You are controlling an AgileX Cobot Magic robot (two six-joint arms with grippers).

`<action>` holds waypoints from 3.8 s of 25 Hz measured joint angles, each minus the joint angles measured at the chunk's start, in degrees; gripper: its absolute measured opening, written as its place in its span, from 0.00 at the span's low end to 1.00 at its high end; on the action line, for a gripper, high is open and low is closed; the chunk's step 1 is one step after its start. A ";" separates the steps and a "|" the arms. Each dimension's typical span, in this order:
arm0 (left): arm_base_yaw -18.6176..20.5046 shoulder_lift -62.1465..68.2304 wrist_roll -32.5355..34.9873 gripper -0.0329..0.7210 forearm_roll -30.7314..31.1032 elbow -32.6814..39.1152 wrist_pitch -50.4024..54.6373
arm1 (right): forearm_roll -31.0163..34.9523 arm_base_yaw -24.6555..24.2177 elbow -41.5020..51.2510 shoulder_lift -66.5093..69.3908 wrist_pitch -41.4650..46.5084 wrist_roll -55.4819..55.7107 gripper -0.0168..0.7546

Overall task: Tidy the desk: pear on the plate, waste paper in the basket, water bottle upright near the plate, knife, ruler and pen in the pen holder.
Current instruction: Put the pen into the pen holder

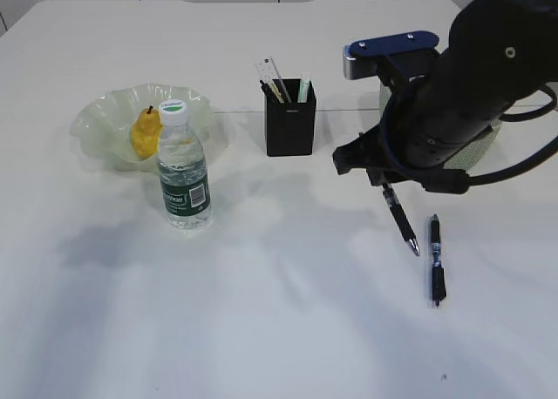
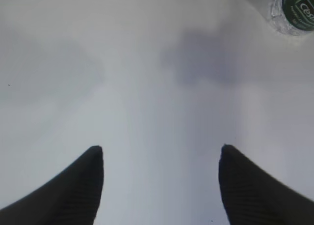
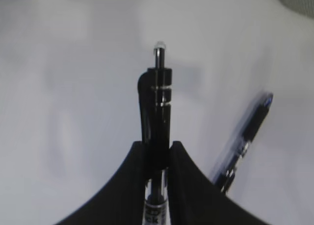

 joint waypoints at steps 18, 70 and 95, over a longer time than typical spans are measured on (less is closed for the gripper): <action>0.00 0.00 0.00 0.73 -0.11 0.00 0.00 | -22.60 -4.70 -5.58 6.83 -28.37 12.72 0.11; 0.00 0.00 0.00 0.73 -0.11 0.00 -1.39 | -25.29 -12.57 -33.97 35.63 -63.21 17.20 0.11; 0.00 0.00 0.00 0.73 -0.11 0.00 -1.51 | -25.33 -13.32 -34.09 41.60 -70.86 13.13 0.39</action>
